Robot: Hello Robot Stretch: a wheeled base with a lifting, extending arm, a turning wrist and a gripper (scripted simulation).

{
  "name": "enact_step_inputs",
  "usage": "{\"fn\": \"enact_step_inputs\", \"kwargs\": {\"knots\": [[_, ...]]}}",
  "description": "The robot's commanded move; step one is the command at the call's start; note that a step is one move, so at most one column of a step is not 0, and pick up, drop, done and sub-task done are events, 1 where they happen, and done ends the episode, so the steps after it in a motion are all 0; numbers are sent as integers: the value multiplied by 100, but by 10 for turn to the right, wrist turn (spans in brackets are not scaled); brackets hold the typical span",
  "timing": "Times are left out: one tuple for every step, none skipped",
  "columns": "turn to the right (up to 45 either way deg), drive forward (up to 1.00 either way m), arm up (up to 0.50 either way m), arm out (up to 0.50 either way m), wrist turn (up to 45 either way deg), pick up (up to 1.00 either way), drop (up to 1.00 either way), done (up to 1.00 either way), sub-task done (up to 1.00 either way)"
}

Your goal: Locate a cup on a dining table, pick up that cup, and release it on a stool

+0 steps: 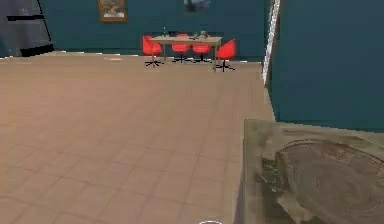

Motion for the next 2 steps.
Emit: {"fn": "enact_step_inputs", "kwargs": {"knots": [[-300, 0, 0, 0, 0, 0, 0, 0, 0], [0, 0, 0, 28, 0, 0, 0, 0, 0]]}}
